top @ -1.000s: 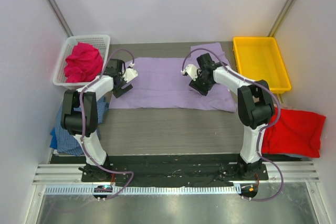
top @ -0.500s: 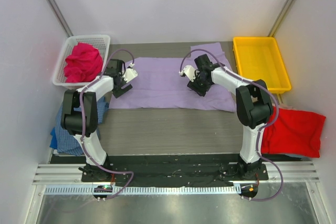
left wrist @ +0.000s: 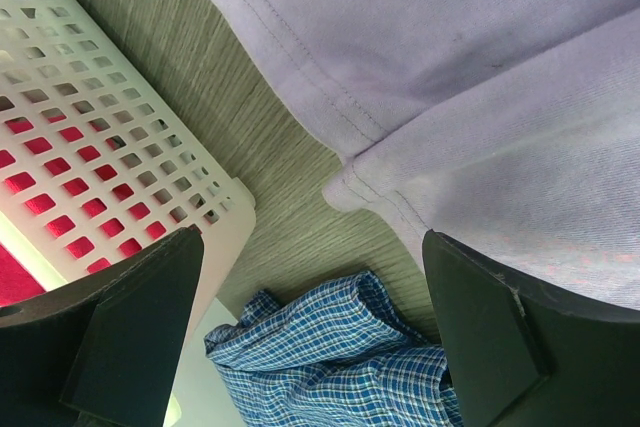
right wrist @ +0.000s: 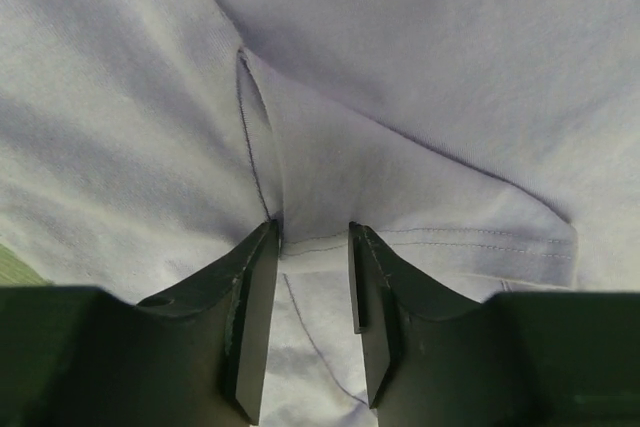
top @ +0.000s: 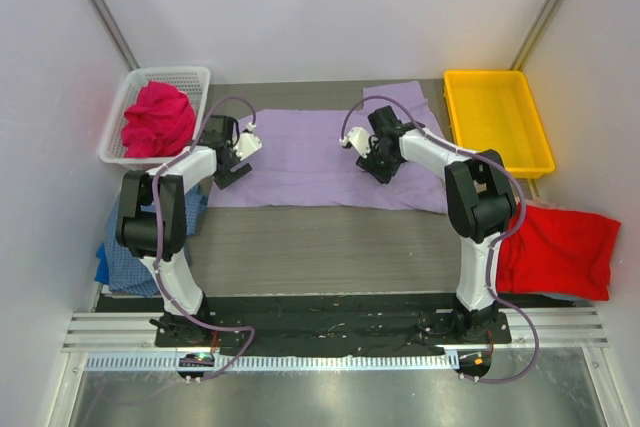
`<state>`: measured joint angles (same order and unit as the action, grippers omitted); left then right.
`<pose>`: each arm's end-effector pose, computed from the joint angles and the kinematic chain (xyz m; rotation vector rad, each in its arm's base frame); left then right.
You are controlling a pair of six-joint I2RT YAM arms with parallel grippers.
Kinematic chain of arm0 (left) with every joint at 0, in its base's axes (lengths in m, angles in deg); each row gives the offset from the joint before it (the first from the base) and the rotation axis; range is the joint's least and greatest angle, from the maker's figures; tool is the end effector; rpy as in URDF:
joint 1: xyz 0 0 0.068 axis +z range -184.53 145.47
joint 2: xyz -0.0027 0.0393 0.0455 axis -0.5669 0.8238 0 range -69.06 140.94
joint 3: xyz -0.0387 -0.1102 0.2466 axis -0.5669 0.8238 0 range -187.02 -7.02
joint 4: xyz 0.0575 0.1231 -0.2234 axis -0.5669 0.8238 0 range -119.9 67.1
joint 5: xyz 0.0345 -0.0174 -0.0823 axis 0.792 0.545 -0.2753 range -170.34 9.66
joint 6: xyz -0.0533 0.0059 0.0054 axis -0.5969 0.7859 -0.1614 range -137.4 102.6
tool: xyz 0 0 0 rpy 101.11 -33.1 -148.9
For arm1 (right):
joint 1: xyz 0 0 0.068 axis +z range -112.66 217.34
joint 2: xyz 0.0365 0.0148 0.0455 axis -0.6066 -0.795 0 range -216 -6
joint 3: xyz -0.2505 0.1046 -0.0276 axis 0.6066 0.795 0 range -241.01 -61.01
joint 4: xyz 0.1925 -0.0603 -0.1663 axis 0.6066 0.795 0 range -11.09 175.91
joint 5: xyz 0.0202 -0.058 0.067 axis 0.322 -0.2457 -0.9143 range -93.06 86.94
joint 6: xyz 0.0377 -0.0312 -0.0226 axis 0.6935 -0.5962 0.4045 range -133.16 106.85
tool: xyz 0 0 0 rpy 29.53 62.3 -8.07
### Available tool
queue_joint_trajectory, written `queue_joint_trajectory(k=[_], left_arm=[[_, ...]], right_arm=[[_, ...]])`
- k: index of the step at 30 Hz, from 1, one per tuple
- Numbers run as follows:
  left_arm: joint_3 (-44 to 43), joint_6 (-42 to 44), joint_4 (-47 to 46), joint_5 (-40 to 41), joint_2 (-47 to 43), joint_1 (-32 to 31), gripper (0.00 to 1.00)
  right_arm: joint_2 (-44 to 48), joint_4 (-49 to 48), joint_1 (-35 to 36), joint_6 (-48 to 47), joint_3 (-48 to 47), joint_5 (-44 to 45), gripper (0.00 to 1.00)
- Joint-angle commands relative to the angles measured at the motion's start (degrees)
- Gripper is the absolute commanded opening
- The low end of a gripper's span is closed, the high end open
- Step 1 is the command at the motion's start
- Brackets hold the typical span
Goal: Fold and stack the t-shirts
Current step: Fold the flattened tshirt in 1/3 of the way
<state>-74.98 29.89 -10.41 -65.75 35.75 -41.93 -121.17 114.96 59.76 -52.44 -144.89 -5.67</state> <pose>0.3777 -0.0400 0.1795 1.1108 2.3686 0.5842 0.3831 0.1598 0.1754 -1.4178 2.3493 -0.0186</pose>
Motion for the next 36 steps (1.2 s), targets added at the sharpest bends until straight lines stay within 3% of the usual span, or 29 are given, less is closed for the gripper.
queue_joint_trajectory(k=[1, 6, 10, 36], left_arm=[[0.46, 0.7, -2.26, 1.41, -1.19, 0.1, 0.97], [0.64, 0.7, -2.35, 1.41, -1.02, 0.1, 0.97], [0.64, 0.53, -2.26, 1.14, -1.02, 0.19, 0.97], [2.4, 1.23, -2.96, 1.84, -0.75, 0.1, 0.98]], right_arm=[[0.13, -1.77, 0.26, 0.0, -0.5, 0.33, 0.38], [0.04, -1.78, 0.26, -0.09, -0.5, 0.77, 0.13], [-0.14, -1.6, 0.17, -0.09, -1.64, 1.29, 0.01], [-10.15, 1.12, 0.26, -3.43, -21.76, 9.91, 0.01]])
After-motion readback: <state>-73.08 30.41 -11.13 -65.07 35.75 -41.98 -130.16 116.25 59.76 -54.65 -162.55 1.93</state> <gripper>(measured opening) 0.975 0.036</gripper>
